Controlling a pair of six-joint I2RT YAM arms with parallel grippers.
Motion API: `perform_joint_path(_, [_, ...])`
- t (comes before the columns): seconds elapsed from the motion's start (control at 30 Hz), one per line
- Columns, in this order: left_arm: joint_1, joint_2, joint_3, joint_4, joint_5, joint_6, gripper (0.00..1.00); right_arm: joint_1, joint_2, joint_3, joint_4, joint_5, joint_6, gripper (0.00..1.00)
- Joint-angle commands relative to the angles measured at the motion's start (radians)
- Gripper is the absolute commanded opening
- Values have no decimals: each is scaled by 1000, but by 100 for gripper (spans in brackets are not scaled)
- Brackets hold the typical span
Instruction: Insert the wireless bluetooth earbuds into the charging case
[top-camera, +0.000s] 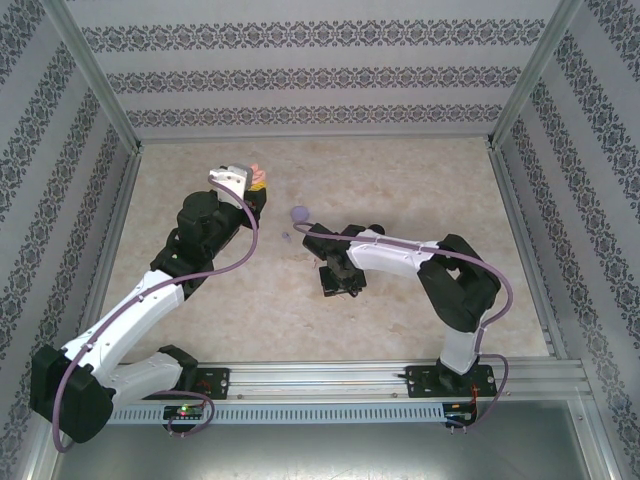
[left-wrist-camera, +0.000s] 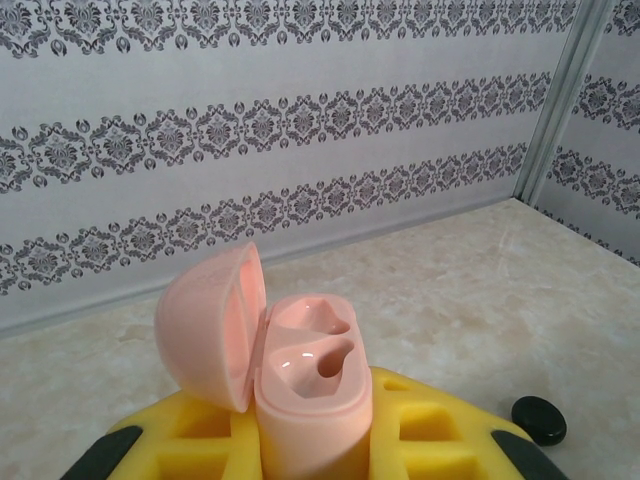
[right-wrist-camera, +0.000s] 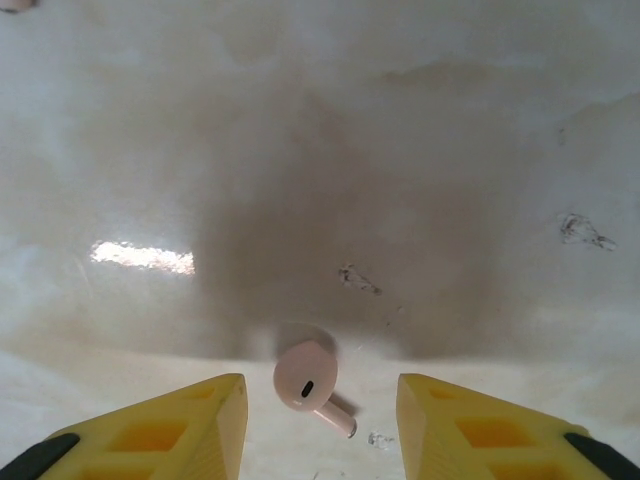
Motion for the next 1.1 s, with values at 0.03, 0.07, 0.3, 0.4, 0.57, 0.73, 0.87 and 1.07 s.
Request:
perform_joint_path(0.03, [16,-17,-14,32,16,-18,0,17,23,16,-32,21,-10,43])
perform_joint_path(0.07, [17,-17,-15,33,17,-19,0,17,26,15,-32,20,-10,42])
perform_joint_path(0.3, [19,-10,-18,39,21,-22,0,21,50,18,-29,29,-11,38])
perform_joint_path(0.4, [18,-9,-20,41,23,-26,0,21,55,20,-27,37,-12,38])
perform_joint_path(0.57, [18,-7,-22,42,25,-28,0,21,63,26,-28,51,-10,36])
perform_joint_path(0.73, [18,-7,-23,42,29,-31,0,21,66,38,-29,62,-9,34])
perform_joint_path(0.87, [19,-6,-23,44,32,-36,0,21,69,45,-30,63,-9,33])
perform_joint_path(1.07, [19,-6,-23,42,34,-38,0,17,75,47,-29,60,-10,30])
